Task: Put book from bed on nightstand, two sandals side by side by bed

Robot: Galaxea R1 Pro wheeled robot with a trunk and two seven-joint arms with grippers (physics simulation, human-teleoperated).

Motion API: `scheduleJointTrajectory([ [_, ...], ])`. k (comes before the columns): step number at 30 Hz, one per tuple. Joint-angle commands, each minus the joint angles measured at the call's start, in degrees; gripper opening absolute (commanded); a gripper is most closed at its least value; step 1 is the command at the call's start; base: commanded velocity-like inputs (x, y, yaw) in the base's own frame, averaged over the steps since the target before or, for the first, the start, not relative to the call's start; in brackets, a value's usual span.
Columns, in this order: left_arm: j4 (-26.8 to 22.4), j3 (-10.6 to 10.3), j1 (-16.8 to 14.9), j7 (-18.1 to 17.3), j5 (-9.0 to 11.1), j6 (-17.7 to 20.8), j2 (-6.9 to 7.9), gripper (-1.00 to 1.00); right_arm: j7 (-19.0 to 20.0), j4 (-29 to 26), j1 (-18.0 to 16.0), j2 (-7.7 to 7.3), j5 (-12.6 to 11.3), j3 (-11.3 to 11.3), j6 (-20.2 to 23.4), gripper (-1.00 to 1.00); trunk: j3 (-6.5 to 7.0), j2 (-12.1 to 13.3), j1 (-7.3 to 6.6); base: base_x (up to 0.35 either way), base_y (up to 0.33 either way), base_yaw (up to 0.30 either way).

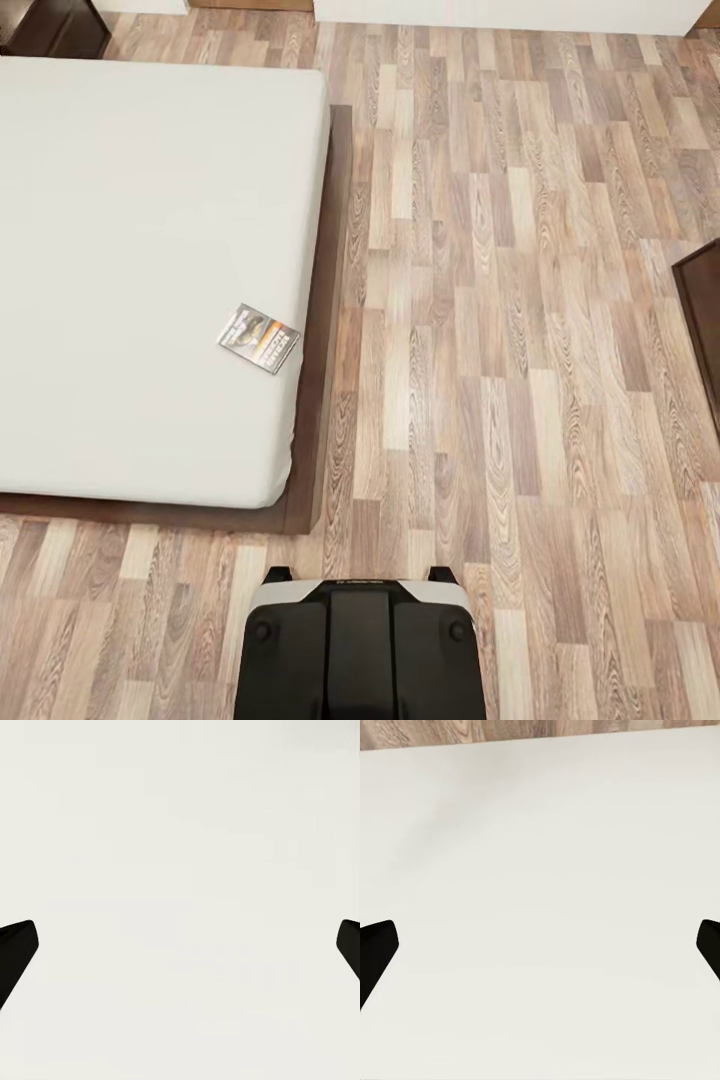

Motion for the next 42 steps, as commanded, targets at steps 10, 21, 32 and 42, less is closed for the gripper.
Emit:
scheduleJointTrajectory([
  [10,-0.2,-0.1,0.1,0.0,0.5,0.4,0.03,1.00,0.1,-0.1,0.0,0.00,-0.6,0.4,-0.2,1.00,0.89,-0.1,0.05,0.000,0.000,0.000],
  [21,-0.2,-0.1,0.1,0.0,0.5,0.4,0.03,1.00,0.1,-0.1,0.0,-0.02,-0.6,0.4,-0.2,1.00,1.93,-0.1,0.05,0.000,0.000,0.000],
  [32,-0.2,-0.1,0.1,0.0,0.5,0.4,0.03,1.00,0.1,-0.1,0.0,0.00,-0.6,0.4,-0.2,1.00,2.96,-0.1,0.05,0.000,0.000,-0.024],
  [42,-0.2,-0.1,0.1,0.0,0.5,0.4,0.03,1.00,0.1,-0.1,0.0,0.01,-0.5,0.5,-0.2,1.00,3.82,-0.1,0.05,0.000,0.000,-0.143],
])
